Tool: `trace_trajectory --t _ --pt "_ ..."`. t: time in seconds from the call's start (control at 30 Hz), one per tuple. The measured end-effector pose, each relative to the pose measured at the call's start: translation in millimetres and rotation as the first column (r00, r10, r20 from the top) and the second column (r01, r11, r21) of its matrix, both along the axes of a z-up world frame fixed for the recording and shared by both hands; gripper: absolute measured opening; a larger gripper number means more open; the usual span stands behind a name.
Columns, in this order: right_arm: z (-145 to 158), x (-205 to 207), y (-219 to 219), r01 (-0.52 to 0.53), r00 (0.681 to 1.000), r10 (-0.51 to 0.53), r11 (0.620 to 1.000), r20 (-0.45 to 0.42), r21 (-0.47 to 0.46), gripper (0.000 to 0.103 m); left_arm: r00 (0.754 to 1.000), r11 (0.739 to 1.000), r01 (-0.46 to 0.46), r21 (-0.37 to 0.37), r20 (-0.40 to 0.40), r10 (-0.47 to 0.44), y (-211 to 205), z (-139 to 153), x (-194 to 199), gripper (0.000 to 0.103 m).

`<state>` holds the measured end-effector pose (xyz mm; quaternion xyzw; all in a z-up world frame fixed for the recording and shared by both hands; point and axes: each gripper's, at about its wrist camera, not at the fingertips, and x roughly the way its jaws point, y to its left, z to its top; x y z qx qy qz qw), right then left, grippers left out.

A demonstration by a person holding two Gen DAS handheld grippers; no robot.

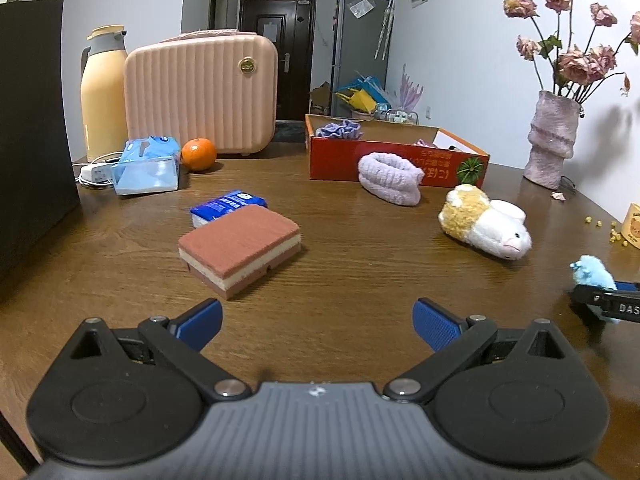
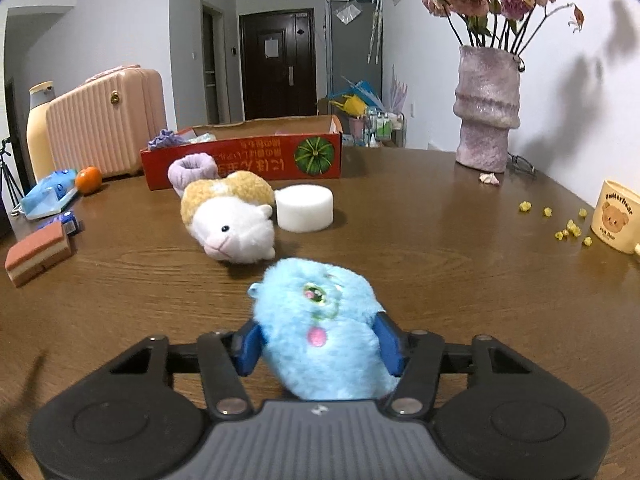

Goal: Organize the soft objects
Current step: 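Grasp the pink-and-white rectangular sponge with the left tool while the right tool holds the plush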

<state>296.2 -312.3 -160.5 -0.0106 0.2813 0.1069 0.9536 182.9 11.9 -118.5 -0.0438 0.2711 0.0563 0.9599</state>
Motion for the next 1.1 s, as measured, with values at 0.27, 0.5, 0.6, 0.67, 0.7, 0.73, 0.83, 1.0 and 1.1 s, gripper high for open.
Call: trace_trajectory --t 0.27,0.5,0.6,0.67,0.7,0.73,0.83,1.0,1.1 --pt "7.3 -8.8 4.4 0.006 0.996 -0.006 1.0 0.091 0.006 0.042 0.999 0.999 -0.039 0.035 -0.022 0.04 25.2 3.1 24.1 0.103" --pt "13.6 -17.2 5.5 0.014 0.986 -0.018 1.0 0.165 0.025 0.041 0.998 0.997 -0.054 0.05 -0.029 0.055 42.5 2.6 46.0 0.103" --pt "14.8 -18.0 6.0 0.018 0.984 -0.024 0.999 0.179 0.034 0.041 0.998 0.997 -0.054 0.052 -0.029 0.055 48.8 0.8 55.0 0.103" --pt "15.3 -18.2 6.0 0.023 0.982 -0.029 0.999 0.185 0.037 0.041 0.998 0.997 -0.053 0.049 -0.034 0.055 53.5 -1.1 61.0 0.103" --pt "15.4 -18.4 5.8 0.025 0.982 -0.032 0.999 0.188 0.039 0.041 0.998 0.997 -0.052 0.049 -0.036 0.053 55.7 -2.0 63.3 0.103" --pt "15.8 -18.2 5.5 0.029 0.981 -0.036 0.999 0.19 0.041 0.041 0.998 0.997 -0.052 0.051 -0.039 0.054 58.0 -3.0 66.6 0.103" --pt "15.4 -17.9 4.6 0.042 0.98 -0.05 0.998 0.192 0.047 0.042 0.997 0.997 -0.053 0.06 -0.053 0.056 65.3 -6.7 77.3 0.103" --pt "14.5 -15.0 2.1 0.064 0.98 -0.073 0.996 0.185 0.056 0.042 0.996 0.997 -0.032 0.067 -0.076 0.037 76.1 -13.9 92.4 0.103" --pt "13.6 -14.5 1.6 0.075 0.98 -0.085 0.995 0.183 0.059 0.042 0.996 0.997 -0.013 0.081 -0.085 0.02 80.2 -18.3 100.8 0.103"
